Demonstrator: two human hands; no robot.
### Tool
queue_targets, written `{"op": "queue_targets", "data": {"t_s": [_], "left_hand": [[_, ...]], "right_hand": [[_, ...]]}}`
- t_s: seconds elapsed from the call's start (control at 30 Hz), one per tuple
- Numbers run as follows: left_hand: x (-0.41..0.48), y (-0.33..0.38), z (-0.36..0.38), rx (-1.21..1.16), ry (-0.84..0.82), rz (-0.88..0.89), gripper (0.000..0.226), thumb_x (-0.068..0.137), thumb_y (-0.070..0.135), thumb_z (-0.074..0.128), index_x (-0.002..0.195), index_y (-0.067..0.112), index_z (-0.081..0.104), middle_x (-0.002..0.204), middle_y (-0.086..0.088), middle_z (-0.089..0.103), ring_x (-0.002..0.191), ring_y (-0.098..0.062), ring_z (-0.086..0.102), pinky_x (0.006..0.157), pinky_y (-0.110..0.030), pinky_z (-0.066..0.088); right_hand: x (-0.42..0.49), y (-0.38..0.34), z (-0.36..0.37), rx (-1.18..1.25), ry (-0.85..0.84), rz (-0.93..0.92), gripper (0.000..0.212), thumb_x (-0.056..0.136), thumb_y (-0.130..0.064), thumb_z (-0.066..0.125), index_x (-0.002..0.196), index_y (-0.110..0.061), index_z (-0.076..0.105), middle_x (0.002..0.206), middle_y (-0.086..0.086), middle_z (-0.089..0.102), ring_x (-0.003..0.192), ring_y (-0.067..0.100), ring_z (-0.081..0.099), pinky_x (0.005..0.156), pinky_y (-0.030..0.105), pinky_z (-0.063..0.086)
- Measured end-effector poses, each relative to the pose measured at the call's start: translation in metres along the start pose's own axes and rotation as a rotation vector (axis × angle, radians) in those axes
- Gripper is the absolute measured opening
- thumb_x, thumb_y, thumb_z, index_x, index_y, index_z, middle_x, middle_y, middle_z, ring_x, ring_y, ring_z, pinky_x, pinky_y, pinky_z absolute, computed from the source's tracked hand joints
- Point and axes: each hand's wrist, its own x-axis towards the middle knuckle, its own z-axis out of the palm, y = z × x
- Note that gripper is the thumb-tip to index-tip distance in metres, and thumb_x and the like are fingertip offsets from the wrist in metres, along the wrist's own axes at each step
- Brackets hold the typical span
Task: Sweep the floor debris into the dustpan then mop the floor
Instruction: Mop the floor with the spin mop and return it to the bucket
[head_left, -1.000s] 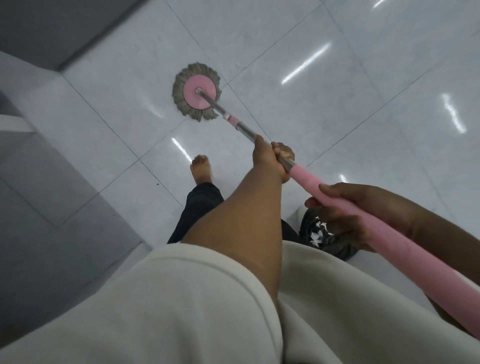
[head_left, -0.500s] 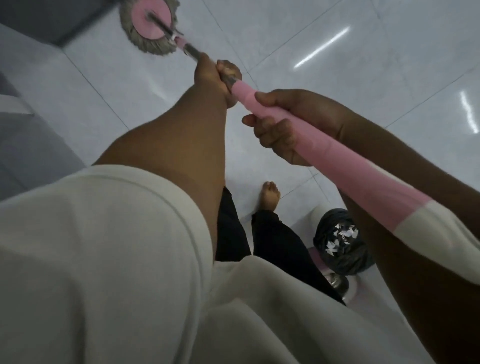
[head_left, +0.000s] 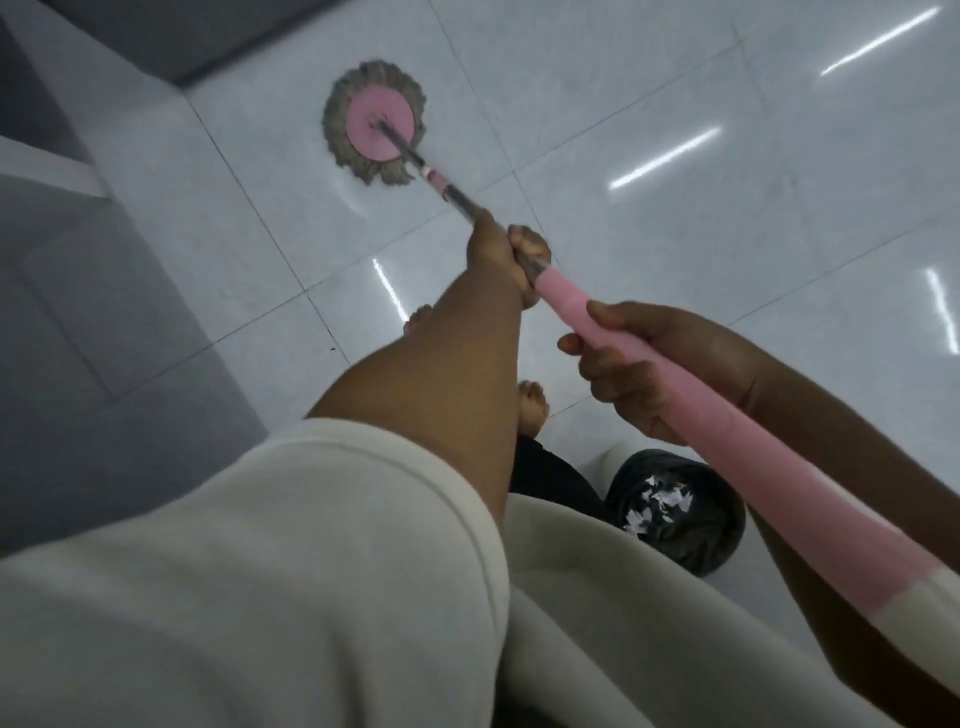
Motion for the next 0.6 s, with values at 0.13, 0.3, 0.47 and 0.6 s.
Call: {"op": "queue_targets", "data": {"t_s": [0.13, 0.3, 0.47, 0.6], "left_hand": [[-0.033, -0.058, -0.031, -0.128, -0.09, -0.123, 0.052, 0.098, 0.053, 0.046, 0.061, 0.018, 0.034, 0.032, 0.006, 0.031, 0.021, -0.005, 0.032, 0.028, -0.007, 0.027], [-0.056, -0.077, -0.055, -0.063, -0.09, -0.121, 0.05, 0.099, 0.05, 0.046, 0.063, 0.017, 0.035, 0.034, 0.006, 0.032, 0.023, -0.005, 0.033, 0.029, -0.007, 0.028], [-0.052, -0.04, -0.055, -0.103, -0.104, -0.073, 0.051, 0.098, 0.05, 0.048, 0.062, 0.016, 0.036, 0.034, 0.006, 0.033, 0.024, -0.006, 0.033, 0.031, -0.007, 0.029], [-0.027, 0.028, -0.058, -0.222, -0.157, -0.05, 0.052, 0.099, 0.049, 0.047, 0.06, 0.017, 0.034, 0.033, 0.005, 0.032, 0.023, -0.006, 0.032, 0.03, -0.006, 0.027]], "right_hand": [[-0.048, 0.047, -0.007, -0.021, 0.061, 0.058, 0.027, 0.089, -0.033, 0.053, 0.099, -0.008, 0.053, 0.056, -0.002, 0.049, 0.036, 0.006, 0.045, 0.032, 0.018, 0.042], [-0.064, 0.071, 0.004, -0.09, 0.172, 0.085, 0.029, 0.085, -0.032, 0.055, 0.101, -0.007, 0.054, 0.053, -0.001, 0.049, 0.033, 0.007, 0.043, 0.03, 0.018, 0.039], [-0.04, 0.05, 0.029, -0.128, 0.172, 0.101, 0.028, 0.087, -0.033, 0.053, 0.098, -0.007, 0.054, 0.053, -0.001, 0.048, 0.033, 0.006, 0.043, 0.03, 0.017, 0.039], [0.013, 0.019, 0.063, -0.151, 0.173, 0.094, 0.028, 0.085, -0.033, 0.054, 0.097, -0.007, 0.054, 0.054, -0.001, 0.046, 0.033, 0.006, 0.042, 0.03, 0.017, 0.039]]}}
